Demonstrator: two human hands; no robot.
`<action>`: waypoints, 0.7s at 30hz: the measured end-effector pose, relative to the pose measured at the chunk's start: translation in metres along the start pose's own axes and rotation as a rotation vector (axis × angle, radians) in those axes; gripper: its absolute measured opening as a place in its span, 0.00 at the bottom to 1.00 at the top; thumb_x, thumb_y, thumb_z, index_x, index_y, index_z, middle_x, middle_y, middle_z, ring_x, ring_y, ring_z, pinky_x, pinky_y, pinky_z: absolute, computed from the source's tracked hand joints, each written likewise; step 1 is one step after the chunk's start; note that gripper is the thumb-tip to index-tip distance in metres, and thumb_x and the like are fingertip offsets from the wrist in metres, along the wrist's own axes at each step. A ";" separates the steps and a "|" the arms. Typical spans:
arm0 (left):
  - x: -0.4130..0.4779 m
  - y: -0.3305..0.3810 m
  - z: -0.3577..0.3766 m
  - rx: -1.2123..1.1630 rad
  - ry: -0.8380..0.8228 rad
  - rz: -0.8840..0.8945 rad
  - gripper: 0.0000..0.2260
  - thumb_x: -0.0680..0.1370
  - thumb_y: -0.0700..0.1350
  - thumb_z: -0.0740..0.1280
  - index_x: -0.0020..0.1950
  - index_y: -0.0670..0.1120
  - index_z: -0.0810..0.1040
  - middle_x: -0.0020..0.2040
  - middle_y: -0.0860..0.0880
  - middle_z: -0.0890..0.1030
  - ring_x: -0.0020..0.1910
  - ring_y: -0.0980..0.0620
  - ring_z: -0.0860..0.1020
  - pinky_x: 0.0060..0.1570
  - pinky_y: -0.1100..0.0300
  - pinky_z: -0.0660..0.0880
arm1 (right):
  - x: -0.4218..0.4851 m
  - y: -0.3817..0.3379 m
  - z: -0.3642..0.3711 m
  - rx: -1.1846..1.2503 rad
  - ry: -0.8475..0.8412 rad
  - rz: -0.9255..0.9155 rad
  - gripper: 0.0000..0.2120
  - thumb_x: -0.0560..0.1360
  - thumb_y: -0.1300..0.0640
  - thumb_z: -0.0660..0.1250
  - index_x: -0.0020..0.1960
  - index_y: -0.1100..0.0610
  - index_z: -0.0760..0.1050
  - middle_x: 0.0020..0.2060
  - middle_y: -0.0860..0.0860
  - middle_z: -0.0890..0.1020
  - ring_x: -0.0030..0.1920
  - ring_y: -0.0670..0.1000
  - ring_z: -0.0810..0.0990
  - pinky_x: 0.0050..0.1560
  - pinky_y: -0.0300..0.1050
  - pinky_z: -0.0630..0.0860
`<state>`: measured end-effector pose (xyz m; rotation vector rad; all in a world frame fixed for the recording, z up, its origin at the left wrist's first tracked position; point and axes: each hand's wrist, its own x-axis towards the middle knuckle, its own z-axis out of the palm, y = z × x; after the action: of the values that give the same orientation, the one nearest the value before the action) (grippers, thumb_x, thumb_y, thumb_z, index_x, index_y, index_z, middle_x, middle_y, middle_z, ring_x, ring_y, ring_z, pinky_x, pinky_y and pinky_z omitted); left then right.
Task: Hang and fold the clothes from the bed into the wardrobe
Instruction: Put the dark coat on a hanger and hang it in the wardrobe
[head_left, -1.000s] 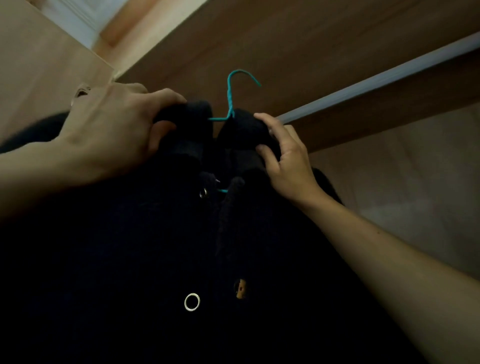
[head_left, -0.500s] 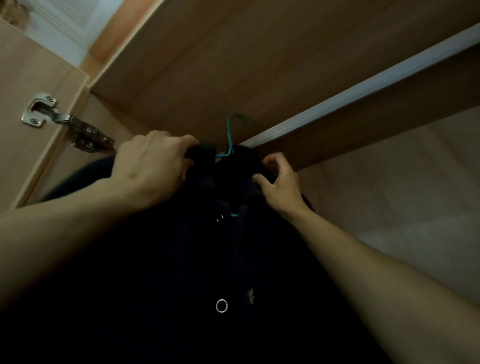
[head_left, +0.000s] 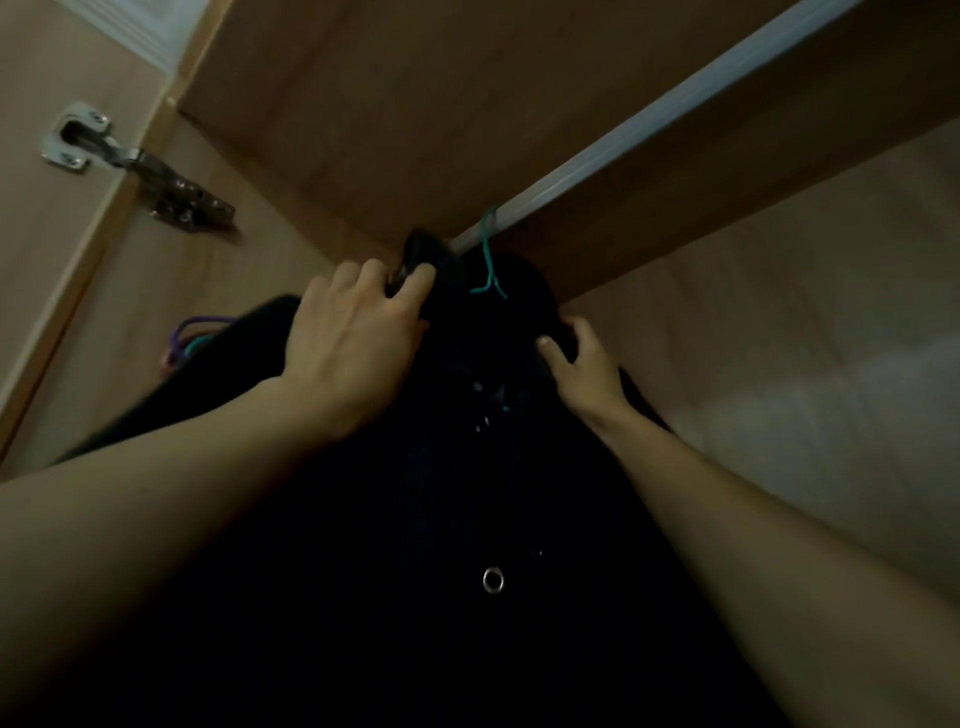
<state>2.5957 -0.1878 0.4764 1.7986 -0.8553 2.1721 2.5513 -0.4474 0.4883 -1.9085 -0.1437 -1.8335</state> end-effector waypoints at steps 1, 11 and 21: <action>-0.009 0.001 -0.003 0.029 0.020 0.019 0.25 0.81 0.53 0.60 0.77 0.49 0.61 0.66 0.40 0.70 0.62 0.38 0.70 0.57 0.44 0.68 | -0.008 0.002 -0.001 -0.111 -0.009 0.024 0.24 0.83 0.44 0.57 0.75 0.52 0.63 0.70 0.57 0.72 0.70 0.58 0.69 0.71 0.57 0.66; -0.065 -0.004 -0.022 0.102 -0.134 0.147 0.36 0.78 0.67 0.37 0.81 0.51 0.49 0.82 0.47 0.49 0.80 0.44 0.48 0.74 0.33 0.48 | -0.070 0.025 -0.040 -0.478 -0.258 0.277 0.41 0.68 0.20 0.37 0.77 0.34 0.36 0.80 0.49 0.36 0.80 0.57 0.39 0.76 0.66 0.41; -0.086 0.009 -0.006 0.201 -0.192 0.175 0.48 0.68 0.79 0.35 0.81 0.52 0.41 0.81 0.44 0.41 0.79 0.38 0.41 0.71 0.29 0.43 | -0.149 0.061 -0.031 -0.409 -0.313 0.066 0.39 0.70 0.23 0.49 0.77 0.32 0.41 0.78 0.46 0.32 0.80 0.57 0.41 0.77 0.61 0.50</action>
<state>2.6066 -0.1741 0.3913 2.1311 -0.8922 2.2918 2.5338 -0.4760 0.3280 -2.4422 0.2062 -1.5984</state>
